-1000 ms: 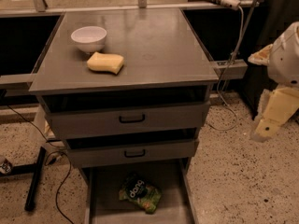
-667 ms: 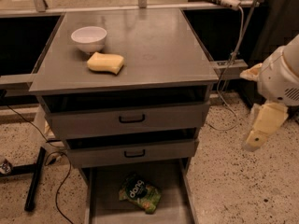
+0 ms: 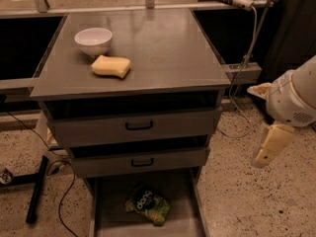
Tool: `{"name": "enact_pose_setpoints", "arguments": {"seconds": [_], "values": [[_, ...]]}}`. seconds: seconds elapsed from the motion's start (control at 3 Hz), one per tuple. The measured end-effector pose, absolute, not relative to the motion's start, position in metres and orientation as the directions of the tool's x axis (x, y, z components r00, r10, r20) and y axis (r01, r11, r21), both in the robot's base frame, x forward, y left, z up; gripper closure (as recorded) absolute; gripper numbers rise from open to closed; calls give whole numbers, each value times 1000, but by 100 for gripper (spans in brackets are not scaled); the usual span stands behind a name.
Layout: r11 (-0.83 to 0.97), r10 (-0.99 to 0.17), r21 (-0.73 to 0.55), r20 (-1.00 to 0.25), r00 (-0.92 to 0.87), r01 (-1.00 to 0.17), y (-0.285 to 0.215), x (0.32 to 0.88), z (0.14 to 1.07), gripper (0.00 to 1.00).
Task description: Pick green rice chip bag from bottom drawer and place on counter
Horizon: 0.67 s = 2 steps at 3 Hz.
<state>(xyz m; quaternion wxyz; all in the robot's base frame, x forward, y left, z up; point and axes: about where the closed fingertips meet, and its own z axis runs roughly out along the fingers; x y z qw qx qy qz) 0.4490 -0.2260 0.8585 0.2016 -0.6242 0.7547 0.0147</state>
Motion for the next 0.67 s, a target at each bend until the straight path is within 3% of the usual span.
{"name": "enact_pose_setpoints", "arguments": {"seconds": [0.67], "values": [[226,-933,-225,-331,-144,-948,-224,446,845,0]]}}
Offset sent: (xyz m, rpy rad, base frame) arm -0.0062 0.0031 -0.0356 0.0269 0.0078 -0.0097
